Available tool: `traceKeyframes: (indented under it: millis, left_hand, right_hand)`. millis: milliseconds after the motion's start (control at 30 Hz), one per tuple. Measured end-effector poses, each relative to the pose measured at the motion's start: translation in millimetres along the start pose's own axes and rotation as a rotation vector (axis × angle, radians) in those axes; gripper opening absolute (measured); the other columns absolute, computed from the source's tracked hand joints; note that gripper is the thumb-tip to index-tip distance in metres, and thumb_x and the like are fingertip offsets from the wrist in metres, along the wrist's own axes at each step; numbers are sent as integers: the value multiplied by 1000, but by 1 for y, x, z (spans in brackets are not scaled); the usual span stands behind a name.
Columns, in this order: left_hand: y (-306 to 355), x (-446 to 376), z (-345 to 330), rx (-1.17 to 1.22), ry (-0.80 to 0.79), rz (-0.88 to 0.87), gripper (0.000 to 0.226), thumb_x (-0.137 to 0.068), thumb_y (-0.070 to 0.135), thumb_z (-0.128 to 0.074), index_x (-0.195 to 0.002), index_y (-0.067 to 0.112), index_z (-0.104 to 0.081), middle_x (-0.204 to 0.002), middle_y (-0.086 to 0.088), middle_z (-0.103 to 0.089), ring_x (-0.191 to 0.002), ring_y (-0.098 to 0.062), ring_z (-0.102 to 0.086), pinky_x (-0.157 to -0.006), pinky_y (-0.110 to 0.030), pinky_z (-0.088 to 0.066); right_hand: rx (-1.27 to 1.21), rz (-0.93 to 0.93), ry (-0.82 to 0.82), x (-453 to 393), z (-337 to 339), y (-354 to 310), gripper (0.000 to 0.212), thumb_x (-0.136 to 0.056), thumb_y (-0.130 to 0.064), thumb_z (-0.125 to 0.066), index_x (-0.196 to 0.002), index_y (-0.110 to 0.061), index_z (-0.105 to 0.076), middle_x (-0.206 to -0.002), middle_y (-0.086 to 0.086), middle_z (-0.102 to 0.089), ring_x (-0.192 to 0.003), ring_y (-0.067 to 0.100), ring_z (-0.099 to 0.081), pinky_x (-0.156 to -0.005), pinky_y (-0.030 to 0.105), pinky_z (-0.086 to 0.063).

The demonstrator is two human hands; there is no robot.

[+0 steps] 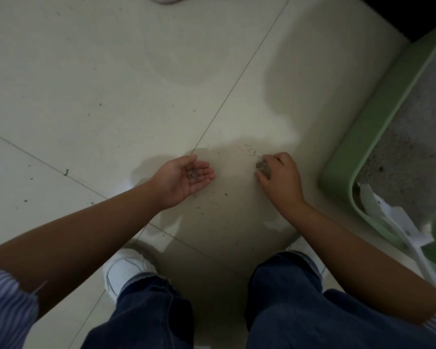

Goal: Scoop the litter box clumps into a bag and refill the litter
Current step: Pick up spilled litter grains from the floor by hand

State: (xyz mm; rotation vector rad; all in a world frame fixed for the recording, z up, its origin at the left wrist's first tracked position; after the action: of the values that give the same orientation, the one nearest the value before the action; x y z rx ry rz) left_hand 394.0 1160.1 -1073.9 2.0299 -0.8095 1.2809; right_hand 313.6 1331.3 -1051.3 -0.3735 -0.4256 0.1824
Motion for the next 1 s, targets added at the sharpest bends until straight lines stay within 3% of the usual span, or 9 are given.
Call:
traceKeyframes:
  millis: [100, 167, 300, 400, 467, 600, 733, 867, 1000]
  left_hand:
    - [-2, 0, 2, -14, 8, 2, 35, -98, 22, -36, -81, -1, -57, -60, -9, -69, -62, -18, -69, -59, -22, -57]
    - [-2, 0, 1, -9, 3, 5, 35, -98, 22, -36, -81, -1, -57, -59, -9, -69, -59, -17, -70, -59, -22, -57]
    - [0, -2, -5, -4, -2, 10, 36, -98, 21, -36, -80, -2, -58, -59, -9, -68, -61, -19, -69, -58, -22, -57]
    - [0, -2, -10, -3, -6, 17, 36, -98, 22, -37, -79, -1, -57, -58, -9, -68, -70, -20, -64, -59, -22, -57]
    - [-1, -1, -13, 0, -13, 23, 36, -98, 22, -37, -79, -1, -57, -62, -10, -67, -65, -19, -66, -58, -21, -57]
    - [-3, -3, -15, 26, -25, 33, 40, -98, 28, -35, -81, -1, -57, -77, -14, -62, -71, -21, -65, -57, -21, -56]
    - [-3, -3, -18, 30, -47, 38, 48, -99, 35, -29, -83, -1, -57, -71, -13, -66, -73, -21, -64, -63, -24, -56]
    - [-4, 0, -28, 93, -57, 3, 47, -101, 29, -21, -85, 0, -55, -84, -14, -58, -76, -20, -57, -74, -27, -49]
    - [-4, 3, -33, 119, -78, -22, 45, -101, 23, -22, -84, -2, -56, -80, -15, -60, -78, -22, -58, -81, -30, -48]
  right_hand:
    - [26, 148, 131, -4, 6, -10, 12, -70, 1, -65, -78, 8, -70, -75, 22, -64, -69, 34, -65, -64, 26, -53]
    - [91, 248, 141, -6, 4, -15, 1, -60, 2, -66, -60, 3, -67, -59, 18, -61, -50, 29, -62, -51, 25, -53]
    - [196, 332, -42, -10, -9, -20, 17, -45, 13, -70, -49, 2, -58, -49, 17, -54, -38, 28, -54, -37, 19, -45]
    - [272, 372, -73, -9, -9, -27, 10, -51, 7, -50, -48, -1, -56, -48, 15, -53, -35, 27, -51, -33, 17, -38]
    - [293, 375, -87, -9, -10, -30, 17, -53, 3, -39, -49, -1, -54, -48, 14, -53, -34, 27, -50, -31, 16, -35]
    - [258, 335, -51, -12, -5, -35, 8, -50, 5, -49, -50, -1, -54, -49, 15, -53, -33, 28, -51, -31, 18, -33]
    - [-71, 283, 166, -14, 23, -50, 13, -67, 1, -54, -55, 3, -59, -50, 17, -57, -44, 26, -56, -55, 26, -33]
    - [-167, 460, 39, 6, 28, -92, 13, -71, -7, -60, -66, 0, -69, -55, 11, -66, -61, 14, -52, -60, 22, -37]
    - [-127, 451, -15, 6, 27, -79, 25, -77, -14, -53, -73, 0, -73, -59, 12, -69, -51, 22, -64, -60, 22, -39]
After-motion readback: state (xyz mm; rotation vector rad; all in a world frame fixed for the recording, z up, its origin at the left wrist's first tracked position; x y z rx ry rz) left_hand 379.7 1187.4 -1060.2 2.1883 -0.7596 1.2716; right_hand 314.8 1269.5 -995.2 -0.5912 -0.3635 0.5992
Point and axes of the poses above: each hand's wrist, its own x-axis away from the middle knuckle, its own z-axis out of the back of the hand, y = z × x, the point moved 8 cm from there along -x, towards the middle knuckle
